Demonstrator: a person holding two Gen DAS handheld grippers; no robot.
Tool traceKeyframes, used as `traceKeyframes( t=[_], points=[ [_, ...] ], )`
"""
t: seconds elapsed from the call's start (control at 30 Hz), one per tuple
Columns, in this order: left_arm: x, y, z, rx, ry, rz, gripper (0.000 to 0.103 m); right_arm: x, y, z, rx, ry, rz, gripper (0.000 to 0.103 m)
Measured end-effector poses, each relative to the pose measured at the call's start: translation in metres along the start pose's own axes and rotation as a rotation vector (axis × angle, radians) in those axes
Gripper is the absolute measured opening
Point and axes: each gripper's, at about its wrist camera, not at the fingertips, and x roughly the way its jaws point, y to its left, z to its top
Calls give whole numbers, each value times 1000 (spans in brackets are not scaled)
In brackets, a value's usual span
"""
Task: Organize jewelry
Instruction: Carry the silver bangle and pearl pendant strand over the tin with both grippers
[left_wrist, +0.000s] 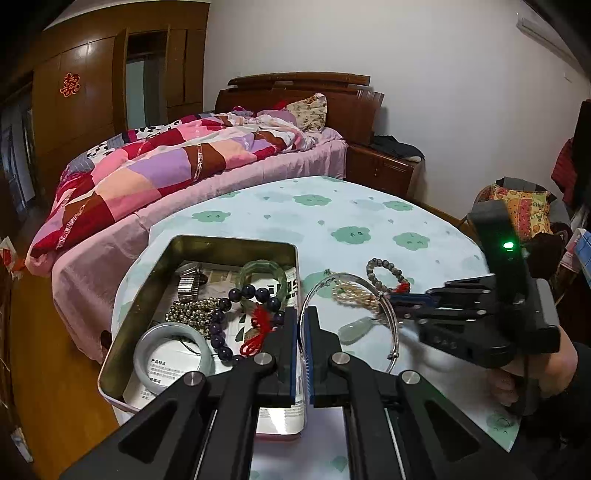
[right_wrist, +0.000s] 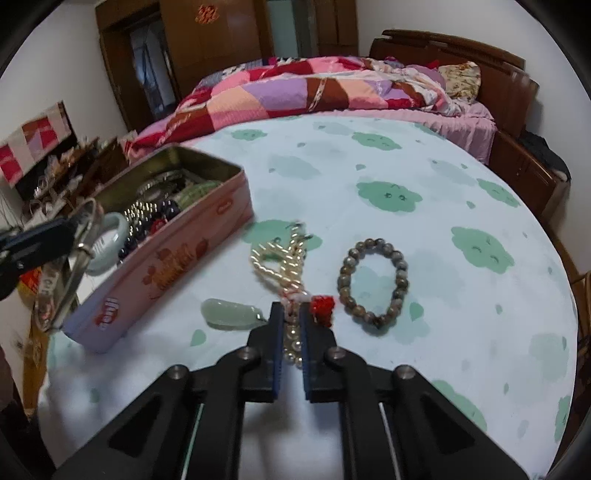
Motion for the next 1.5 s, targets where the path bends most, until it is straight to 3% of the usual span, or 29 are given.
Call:
traceKeyframes(
  t=[0.43, 0.77, 1.17, 1.3, 1.5],
  points=[
    [3, 1, -3, 1, 14, -2, 2, -57, -6, 9, 83, -168, 28, 7],
    [0, 12, -1, -17, 5, 21, 2, -76, -12, 21, 101, -228, 26, 7],
    [-2, 46, 1, -77, 18, 96, 2, -78, 26, 48, 21, -268, 92, 7],
    [-1, 50, 0, -47, 22, 180, 2, -73, 45, 58, -20, -278, 122, 7],
    [10, 47, -8, -36, 77, 159, 2, -61, 67, 67, -66, -272, 163, 7]
  ],
)
